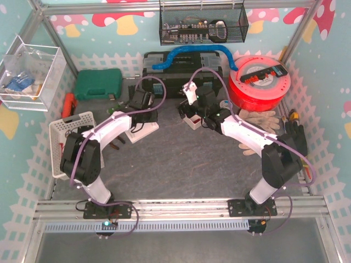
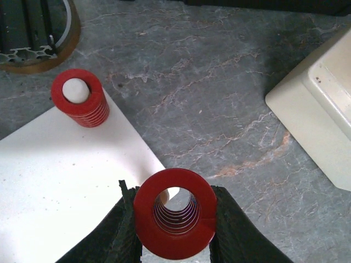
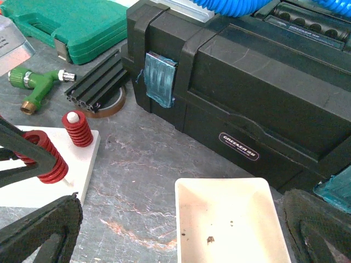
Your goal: Install the large spring
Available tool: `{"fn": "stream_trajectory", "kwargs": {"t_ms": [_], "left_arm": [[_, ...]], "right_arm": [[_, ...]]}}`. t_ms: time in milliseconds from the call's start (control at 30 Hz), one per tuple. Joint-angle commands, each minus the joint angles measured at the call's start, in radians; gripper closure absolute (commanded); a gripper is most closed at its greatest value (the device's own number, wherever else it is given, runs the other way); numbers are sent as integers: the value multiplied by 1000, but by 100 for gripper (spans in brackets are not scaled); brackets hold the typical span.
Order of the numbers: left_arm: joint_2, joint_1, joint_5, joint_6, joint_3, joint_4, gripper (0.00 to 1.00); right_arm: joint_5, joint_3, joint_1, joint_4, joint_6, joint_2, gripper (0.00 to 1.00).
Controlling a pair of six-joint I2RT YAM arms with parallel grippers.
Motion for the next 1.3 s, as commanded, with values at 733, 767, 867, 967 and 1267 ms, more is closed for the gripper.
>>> {"fn": "stream_trajectory", "kwargs": {"t_ms": [733, 767, 867, 967, 1267], "left_arm": [[16, -1, -40, 46, 72, -75, 100], [18, -1, -41, 48, 72, -74, 100], [24, -1, -46, 53, 70, -74, 100], [35, -1, -49, 55, 67, -75, 100], [71, -1, -8, 47, 65, -68, 96]], "right_arm": [[-31, 14, -16, -3, -4, -3, 2], [-34, 18, -16, -3, -3, 1, 2], [-36, 23, -16, -4, -2, 7, 2], [-36, 23, -18, -5, -2, 8, 1], [-33, 24, -20, -10, -3, 13, 2]]}}
